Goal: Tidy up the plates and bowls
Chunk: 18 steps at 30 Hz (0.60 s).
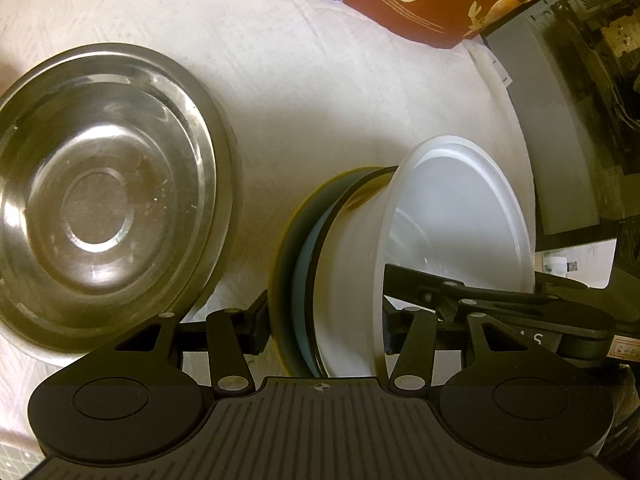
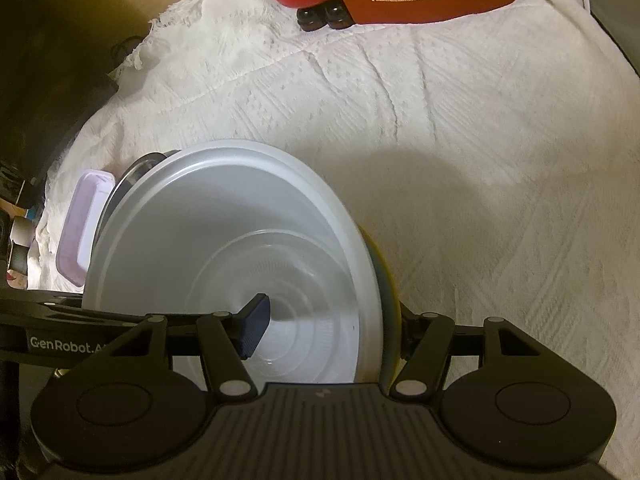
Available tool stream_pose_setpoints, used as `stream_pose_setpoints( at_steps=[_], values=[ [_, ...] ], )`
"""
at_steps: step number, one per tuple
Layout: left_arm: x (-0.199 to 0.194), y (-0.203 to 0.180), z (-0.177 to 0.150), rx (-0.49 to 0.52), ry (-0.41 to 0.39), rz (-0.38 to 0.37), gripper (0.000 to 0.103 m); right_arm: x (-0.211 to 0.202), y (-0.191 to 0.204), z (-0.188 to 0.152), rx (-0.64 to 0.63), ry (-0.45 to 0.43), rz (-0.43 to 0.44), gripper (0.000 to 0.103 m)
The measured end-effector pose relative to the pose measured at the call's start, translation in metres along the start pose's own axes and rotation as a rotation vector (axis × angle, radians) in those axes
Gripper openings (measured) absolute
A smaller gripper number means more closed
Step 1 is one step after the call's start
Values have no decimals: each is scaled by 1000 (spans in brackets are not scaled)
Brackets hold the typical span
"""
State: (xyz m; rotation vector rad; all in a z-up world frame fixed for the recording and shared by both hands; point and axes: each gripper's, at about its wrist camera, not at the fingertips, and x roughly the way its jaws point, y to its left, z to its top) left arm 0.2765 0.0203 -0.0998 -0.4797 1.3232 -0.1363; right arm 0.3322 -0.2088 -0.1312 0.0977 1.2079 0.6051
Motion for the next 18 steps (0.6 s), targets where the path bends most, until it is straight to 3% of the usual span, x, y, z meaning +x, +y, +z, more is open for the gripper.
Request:
stream_pose_setpoints(
  at_steps=[18],
  values=[
    [3, -11, 0, 1, -9, 36, 54, 6, -11, 1, 25, 44, 67, 62]
  ],
)
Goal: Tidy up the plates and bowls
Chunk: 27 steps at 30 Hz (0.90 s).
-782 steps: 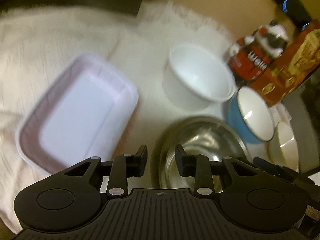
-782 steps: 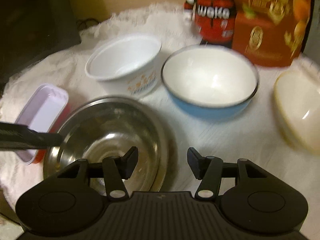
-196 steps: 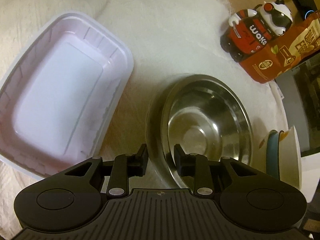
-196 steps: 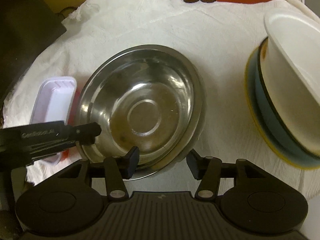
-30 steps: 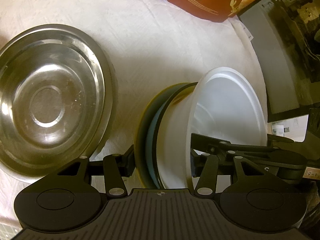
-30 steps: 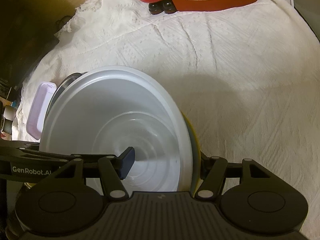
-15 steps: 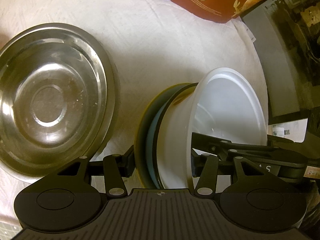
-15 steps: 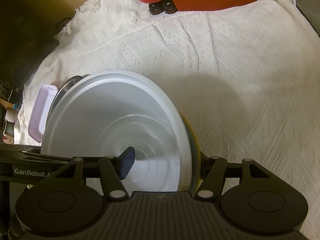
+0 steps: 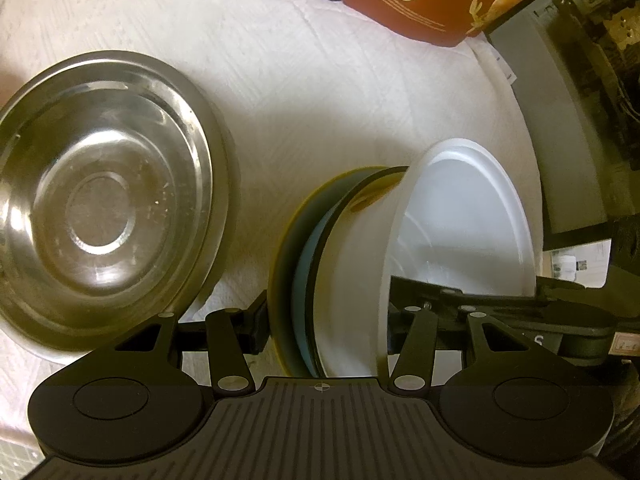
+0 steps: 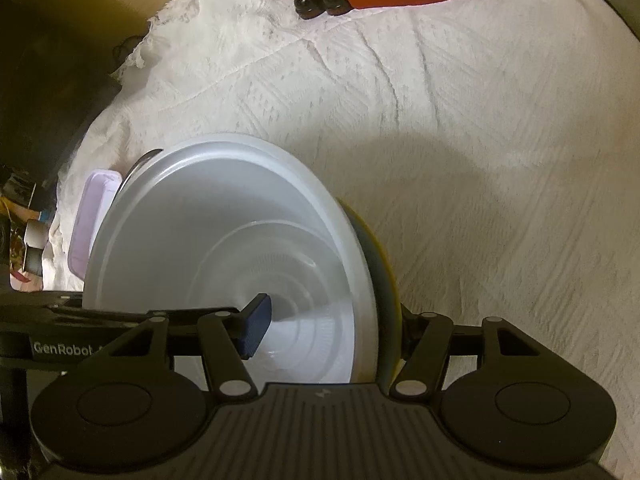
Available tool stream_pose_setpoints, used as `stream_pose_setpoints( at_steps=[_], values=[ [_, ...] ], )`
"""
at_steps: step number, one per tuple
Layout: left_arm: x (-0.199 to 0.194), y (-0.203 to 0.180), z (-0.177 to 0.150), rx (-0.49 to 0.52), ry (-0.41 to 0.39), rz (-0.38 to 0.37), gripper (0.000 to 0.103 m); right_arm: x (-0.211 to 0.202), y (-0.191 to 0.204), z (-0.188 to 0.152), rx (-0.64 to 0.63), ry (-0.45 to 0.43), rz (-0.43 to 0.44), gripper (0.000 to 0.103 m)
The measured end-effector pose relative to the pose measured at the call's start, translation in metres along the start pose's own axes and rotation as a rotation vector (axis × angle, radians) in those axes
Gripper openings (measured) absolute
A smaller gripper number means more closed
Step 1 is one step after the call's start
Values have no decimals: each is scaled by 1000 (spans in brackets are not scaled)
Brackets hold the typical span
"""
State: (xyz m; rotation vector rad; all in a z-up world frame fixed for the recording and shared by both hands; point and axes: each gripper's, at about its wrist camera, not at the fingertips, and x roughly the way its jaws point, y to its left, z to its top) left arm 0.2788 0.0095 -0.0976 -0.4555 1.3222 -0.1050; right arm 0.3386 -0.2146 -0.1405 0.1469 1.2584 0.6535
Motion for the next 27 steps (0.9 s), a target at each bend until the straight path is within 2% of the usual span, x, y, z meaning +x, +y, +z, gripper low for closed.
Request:
stream_pose_setpoints(
  at_steps=[12, 20, 27],
  values=[
    [-2, 4, 1, 1, -3, -8, 54, 0, 0, 0, 22, 12, -2, 62],
    [-13, 0, 5, 13, -15, -43, 54, -14, 4, 1, 13, -7, -26, 62],
    [-61, -2, 17, 37, -112, -81, 54, -50, 33, 16, -31, -83, -43, 62]
  ],
)
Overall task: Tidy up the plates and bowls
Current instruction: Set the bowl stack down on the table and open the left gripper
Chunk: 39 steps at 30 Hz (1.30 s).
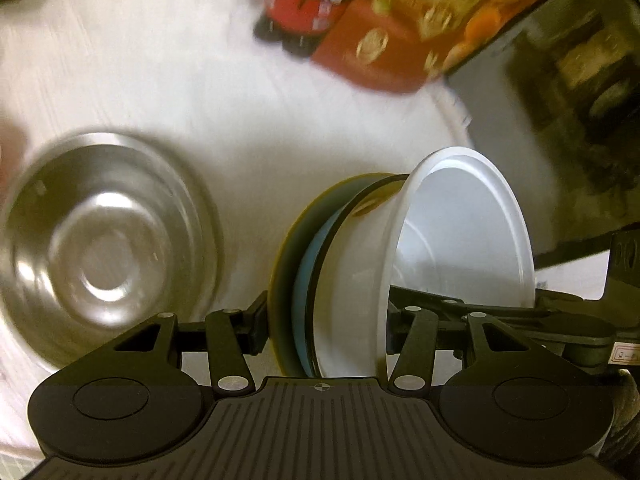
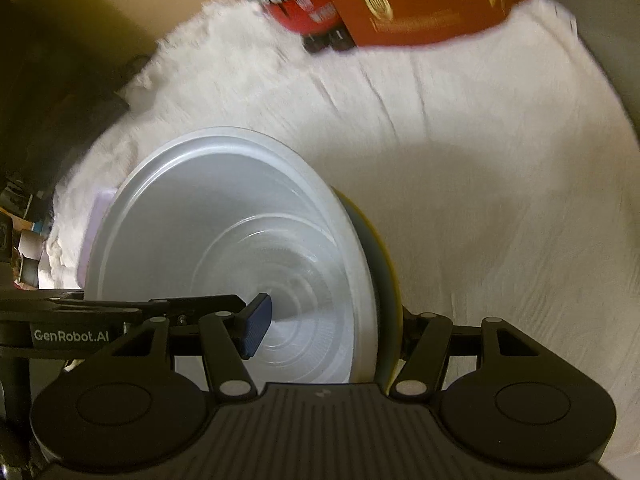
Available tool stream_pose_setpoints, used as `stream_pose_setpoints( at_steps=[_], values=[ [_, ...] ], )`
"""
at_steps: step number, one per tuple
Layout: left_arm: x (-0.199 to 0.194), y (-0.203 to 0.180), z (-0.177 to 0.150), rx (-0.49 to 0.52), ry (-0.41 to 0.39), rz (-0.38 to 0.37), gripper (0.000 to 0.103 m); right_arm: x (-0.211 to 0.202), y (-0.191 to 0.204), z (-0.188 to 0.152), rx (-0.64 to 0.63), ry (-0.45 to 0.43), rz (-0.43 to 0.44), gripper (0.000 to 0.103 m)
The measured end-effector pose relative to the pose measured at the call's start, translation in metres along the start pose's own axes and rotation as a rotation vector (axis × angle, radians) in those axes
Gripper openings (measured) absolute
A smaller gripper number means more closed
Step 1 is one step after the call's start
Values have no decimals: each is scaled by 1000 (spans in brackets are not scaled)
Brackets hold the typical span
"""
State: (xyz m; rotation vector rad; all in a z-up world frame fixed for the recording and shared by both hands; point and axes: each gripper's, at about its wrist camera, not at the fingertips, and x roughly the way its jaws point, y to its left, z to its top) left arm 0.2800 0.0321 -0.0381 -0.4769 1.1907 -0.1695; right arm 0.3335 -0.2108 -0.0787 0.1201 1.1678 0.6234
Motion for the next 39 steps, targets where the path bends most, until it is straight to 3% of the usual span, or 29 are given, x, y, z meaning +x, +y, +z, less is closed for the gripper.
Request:
stream_pose_setpoints(
  at_steps=[5, 9, 18, 26, 31, 33, 35, 39],
  values=[
    [-47, 17, 15, 0, -95, 12, 54, -16, 42, 24, -86, -73, 24, 62],
    [-76, 46, 18, -40, -140, 60, 54, 1, 81, 39, -138, -72, 69, 62],
    [-77, 135, -1, -218, -118, 142, 54, 89, 139, 48, -189, 106, 142, 61],
    [-47, 164, -6, -286, -73, 99, 53, 135, 137, 47, -163, 223, 90, 63],
    [-54, 167, -1, -272, -83, 107, 50, 132, 140, 49, -192, 216, 69, 63],
    [-61, 170, -1, -271, -99, 100, 44, 127, 143, 51, -208, 187, 36, 62],
    [-76, 171, -2, -256, -151, 72, 32, 119, 141, 53, -207, 164, 42, 62],
    [-99, 163, 1, -221, -211, 41, 32, 96, 149, 54, -262, 73, 11, 62]
  ],
)
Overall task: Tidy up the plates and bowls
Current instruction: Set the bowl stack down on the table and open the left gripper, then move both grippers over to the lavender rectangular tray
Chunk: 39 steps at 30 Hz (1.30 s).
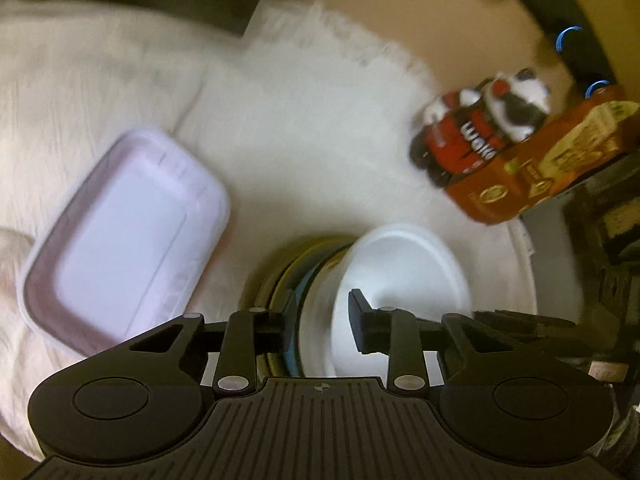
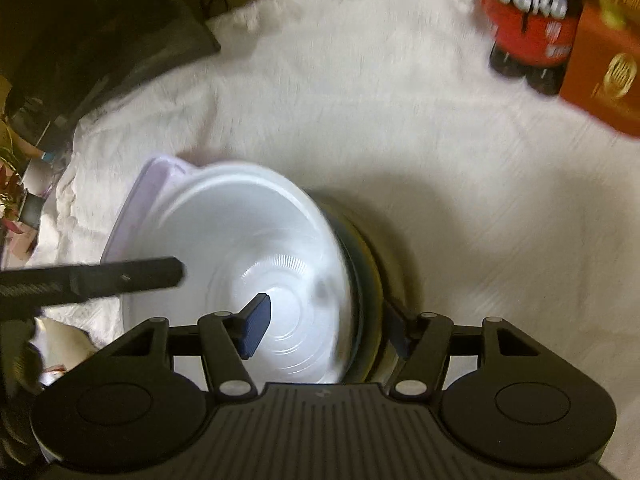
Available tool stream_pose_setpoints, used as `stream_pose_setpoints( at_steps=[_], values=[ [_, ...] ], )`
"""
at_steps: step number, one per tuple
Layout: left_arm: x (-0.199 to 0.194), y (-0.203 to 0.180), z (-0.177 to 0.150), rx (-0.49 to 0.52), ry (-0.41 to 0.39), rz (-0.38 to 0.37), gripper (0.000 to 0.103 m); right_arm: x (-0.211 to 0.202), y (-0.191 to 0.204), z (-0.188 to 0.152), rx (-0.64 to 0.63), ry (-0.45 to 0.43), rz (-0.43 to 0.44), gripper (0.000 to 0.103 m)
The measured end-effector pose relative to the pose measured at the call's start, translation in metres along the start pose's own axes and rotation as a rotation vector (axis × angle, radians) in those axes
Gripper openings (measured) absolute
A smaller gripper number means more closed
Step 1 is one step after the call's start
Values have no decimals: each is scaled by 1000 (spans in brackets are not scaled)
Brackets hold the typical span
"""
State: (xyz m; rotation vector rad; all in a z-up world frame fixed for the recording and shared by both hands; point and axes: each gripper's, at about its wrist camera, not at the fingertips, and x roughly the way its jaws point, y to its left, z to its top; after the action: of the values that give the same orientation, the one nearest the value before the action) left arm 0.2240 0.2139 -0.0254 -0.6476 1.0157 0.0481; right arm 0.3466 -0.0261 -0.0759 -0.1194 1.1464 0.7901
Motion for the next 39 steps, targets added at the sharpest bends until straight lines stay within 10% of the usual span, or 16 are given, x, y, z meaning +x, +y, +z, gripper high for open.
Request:
stream_pose_setpoints(
  at_steps=[13, 20, 39],
  values=[
    [-9, 10, -17, -16, -48, 41, 32, -39, 23, -33, -89, -296, -202, 69],
    [3, 19, -26, -62, 11, -56, 30, -29, 2, -38, 102, -182, 10, 67],
    [3, 16, -30, -44, 3, -50, 30, -40, 21, -46, 66, -221, -6, 67]
  ],
)
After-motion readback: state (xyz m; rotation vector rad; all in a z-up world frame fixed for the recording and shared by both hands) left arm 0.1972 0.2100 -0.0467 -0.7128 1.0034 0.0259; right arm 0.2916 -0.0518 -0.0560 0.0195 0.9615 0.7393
